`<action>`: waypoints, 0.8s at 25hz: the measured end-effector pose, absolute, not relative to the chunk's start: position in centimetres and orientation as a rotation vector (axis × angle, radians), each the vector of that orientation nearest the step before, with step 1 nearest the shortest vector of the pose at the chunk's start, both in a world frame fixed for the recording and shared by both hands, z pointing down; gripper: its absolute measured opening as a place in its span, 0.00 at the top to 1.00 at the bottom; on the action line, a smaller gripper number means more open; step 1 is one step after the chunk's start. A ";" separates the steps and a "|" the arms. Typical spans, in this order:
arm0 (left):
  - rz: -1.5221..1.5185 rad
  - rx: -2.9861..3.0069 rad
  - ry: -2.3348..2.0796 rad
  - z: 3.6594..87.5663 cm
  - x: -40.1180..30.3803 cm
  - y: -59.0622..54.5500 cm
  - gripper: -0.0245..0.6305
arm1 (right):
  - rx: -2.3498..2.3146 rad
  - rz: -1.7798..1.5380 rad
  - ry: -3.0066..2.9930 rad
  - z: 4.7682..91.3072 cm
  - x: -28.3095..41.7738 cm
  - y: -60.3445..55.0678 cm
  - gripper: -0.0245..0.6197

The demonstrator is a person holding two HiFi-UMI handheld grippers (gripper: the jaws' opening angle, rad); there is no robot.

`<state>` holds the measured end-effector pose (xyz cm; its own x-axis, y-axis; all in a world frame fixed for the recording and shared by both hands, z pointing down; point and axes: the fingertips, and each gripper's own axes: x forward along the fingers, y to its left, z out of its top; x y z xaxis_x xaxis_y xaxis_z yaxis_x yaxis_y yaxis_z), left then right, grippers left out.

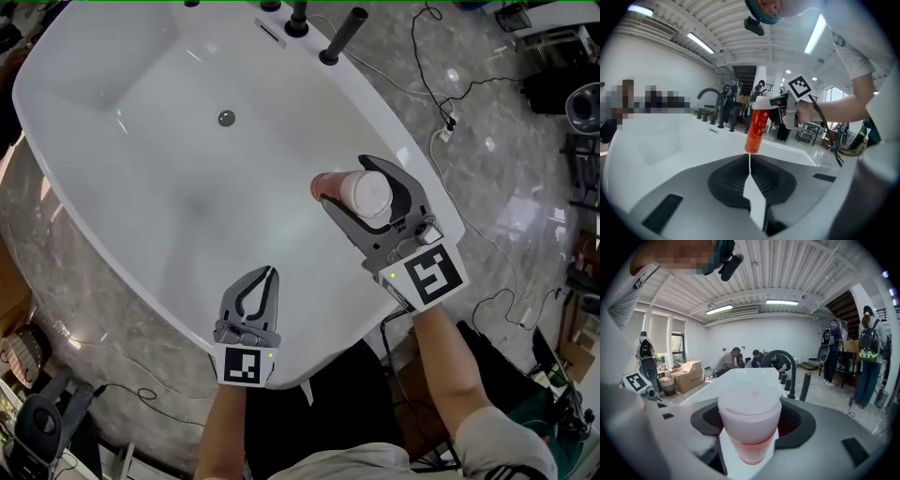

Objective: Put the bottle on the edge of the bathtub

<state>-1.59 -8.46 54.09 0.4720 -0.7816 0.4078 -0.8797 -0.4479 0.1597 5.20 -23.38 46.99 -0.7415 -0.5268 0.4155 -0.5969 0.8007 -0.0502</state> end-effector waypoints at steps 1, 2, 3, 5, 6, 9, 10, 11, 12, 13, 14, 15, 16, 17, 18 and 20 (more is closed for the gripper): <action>0.353 2.331 -1.424 54.1 -1.4 -8.4 0.94 | 0.869 0.244 -2.594 47.1 5.8 -24.2 0.50; 0.331 2.303 -1.435 54.2 -1.2 -8.3 0.94 | 0.887 0.233 -2.586 47.2 6.4 -24.9 0.50; 0.337 2.302 -1.432 54.5 -0.8 -8.3 0.94 | 0.901 0.222 -2.581 47.2 6.9 -25.6 0.50; 0.409 2.356 -1.406 54.7 -0.2 -8.1 0.94 | 0.922 0.203 -2.574 47.3 7.6 -26.9 0.50; 0.447 2.383 -1.394 54.7 0.0 -8.0 0.95 | 0.933 0.197 -2.570 47.4 7.9 -27.6 0.50; 0.486 2.416 -1.384 54.1 0.1 -8.0 0.95 | 0.965 0.178 -2.556 47.5 9.0 -29.6 0.50; 0.489 2.410 -1.386 54.1 -0.1 -8.0 0.95 | 0.976 0.175 -2.553 47.6 9.3 -30.3 0.50; 0.485 2.387 -1.393 54.3 -0.4 -8.0 0.95 | 0.987 0.175 -2.550 47.7 9.5 -30.9 0.50; 0.474 2.354 -1.406 54.5 -0.7 -8.0 0.95 | 0.998 0.177 -2.547 47.9 9.7 -31.6 0.50; 0.467 2.329 -1.419 54.7 -0.9 -8.1 0.95 | 1.010 0.182 -2.545 48.1 10.0 -32.2 0.50; 0.462 2.316 -1.431 54.9 -1.0 -8.2 0.95 | 1.025 0.189 -2.541 48.4 10.3 -32.8 0.50; 0.450 2.298 -1.445 55.0 -1.1 -8.3 0.95 | 1.039 0.194 -2.536 48.7 10.6 -33.5 0.50; 0.435 2.278 -1.457 55.1 -1.1 -8.4 0.95 | 1.052 0.196 -2.531 48.8 10.8 -34.0 0.50; 0.442 2.280 -1.457 55.2 -1.2 -8.3 0.95 | 1.064 0.195 -2.526 49.0 10.9 -34.5 0.50; 0.469 2.301 -1.444 55.3 -1.1 -8.2 0.95 | 1.075 0.192 -2.520 49.0 11.0 -35.1 0.50; 0.489 2.293 -1.430 55.6 -0.7 -8.1 0.95 | 1.093 0.185 -2.510 49.0 11.6 -36.2 0.50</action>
<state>-0.65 -8.14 55.59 0.4176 -0.7675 0.4863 -0.9046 -0.4017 0.1429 11.59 -36.22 49.02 -0.6172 -0.6740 0.4059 -0.7263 0.6865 0.0354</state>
